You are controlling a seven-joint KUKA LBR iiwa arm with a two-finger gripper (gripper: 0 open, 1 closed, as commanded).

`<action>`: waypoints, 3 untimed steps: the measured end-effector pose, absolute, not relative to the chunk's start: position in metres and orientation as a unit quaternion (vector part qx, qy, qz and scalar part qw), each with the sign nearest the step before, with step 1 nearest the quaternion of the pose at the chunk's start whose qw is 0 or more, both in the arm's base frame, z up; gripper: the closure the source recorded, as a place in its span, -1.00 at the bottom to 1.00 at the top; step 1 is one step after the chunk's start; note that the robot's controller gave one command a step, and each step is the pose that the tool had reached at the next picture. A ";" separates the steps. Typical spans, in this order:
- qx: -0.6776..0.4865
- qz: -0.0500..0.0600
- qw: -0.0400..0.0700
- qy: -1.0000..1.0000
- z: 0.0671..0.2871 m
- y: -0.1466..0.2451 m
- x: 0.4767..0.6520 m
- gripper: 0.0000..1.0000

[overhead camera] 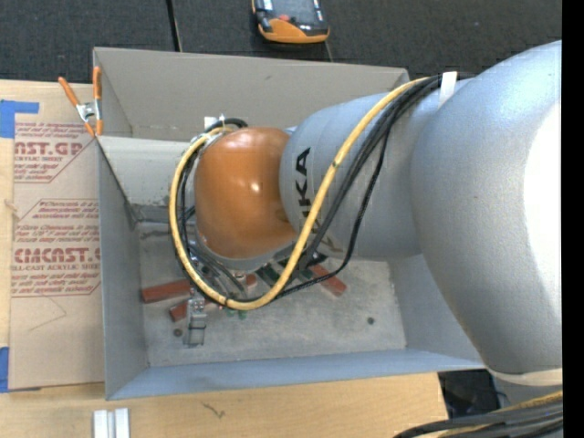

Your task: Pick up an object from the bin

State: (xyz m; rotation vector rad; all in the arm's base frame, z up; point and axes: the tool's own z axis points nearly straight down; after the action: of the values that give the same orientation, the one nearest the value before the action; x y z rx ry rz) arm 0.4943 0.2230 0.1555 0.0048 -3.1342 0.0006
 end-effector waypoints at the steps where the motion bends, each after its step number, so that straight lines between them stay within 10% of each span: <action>1: 0.000 -0.001 0.000 -1.000 0.160 0.222 0.497 -1.00; 2: -0.004 -0.001 -0.001 -1.000 0.133 0.190 0.542 -1.00; 3: 0.004 -0.001 -0.001 -1.000 0.100 0.211 0.548 -1.00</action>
Offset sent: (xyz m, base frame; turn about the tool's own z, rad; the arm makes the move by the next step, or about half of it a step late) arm 0.0468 -0.0331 -0.0221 0.0098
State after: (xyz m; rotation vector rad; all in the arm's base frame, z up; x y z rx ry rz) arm 0.5484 0.2115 0.0998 0.0113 -3.1431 -0.0023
